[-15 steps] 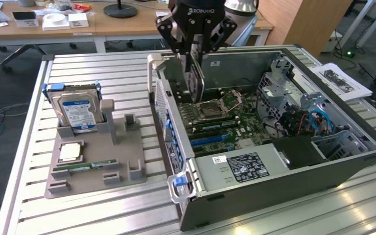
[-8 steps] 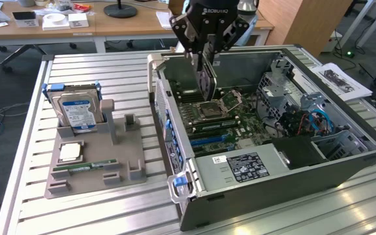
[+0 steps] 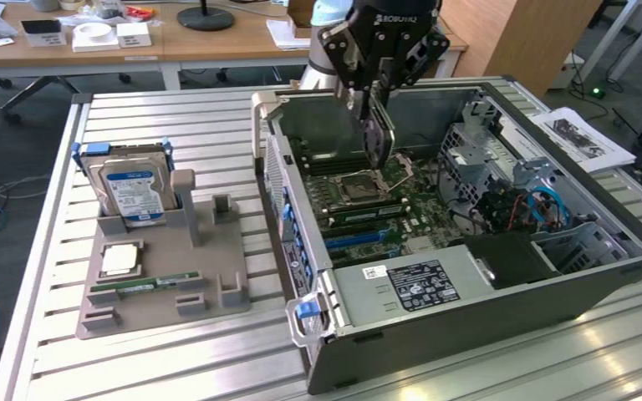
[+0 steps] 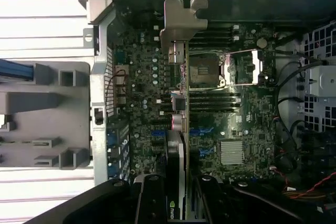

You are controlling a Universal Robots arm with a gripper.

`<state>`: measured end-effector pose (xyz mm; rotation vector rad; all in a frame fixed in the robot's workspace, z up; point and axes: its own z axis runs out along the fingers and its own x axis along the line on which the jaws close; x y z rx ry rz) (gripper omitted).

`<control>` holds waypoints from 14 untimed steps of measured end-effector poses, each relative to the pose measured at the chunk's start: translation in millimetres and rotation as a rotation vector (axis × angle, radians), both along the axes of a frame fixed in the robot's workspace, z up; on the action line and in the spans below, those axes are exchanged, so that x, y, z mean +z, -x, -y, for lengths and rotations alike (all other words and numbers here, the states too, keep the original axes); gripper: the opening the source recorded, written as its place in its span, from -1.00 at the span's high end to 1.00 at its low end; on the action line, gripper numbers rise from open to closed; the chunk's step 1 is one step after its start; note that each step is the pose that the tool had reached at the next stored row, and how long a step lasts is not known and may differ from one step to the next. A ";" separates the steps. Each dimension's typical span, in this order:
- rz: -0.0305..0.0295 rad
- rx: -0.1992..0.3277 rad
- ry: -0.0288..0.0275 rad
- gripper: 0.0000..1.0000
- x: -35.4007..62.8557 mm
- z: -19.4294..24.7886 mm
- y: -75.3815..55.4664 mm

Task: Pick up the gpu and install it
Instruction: 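Pick up the gpu and move the gpu toward the slot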

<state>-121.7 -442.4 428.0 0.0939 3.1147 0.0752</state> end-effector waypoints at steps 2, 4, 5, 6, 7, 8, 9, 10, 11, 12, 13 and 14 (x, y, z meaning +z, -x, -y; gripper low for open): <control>0.0000 0.000 -0.0002 0.47 0.0 0.0 -7.2; 0.0000 0.000 -0.0006 0.47 0.0 -0.1 -15.1; 0.0000 0.000 -0.0008 0.47 0.0 -0.1 -19.5; 0.0000 0.000 -0.0010 0.47 0.0 -0.1 -23.8; 0.0000 0.000 -0.0012 0.47 0.0 -0.1 -28.0; 0.0000 0.000 -0.0014 0.47 0.0 -0.1 -32.0; 0.0000 0.000 -0.0015 0.47 0.0 -0.1 -36.1; -0.0001 0.000 -0.0016 0.47 0.0 -0.2 -40.2; -0.0001 0.000 -0.0018 0.47 0.0 -0.2 -44.1; -0.0001 0.000 -0.0019 0.47 0.0 -0.3 -48.2; -0.0001 0.000 -0.0020 0.47 0.0 -0.3 -52.1; 0.0000 0.000 -0.0023 0.47 0.0 -0.3 -55.9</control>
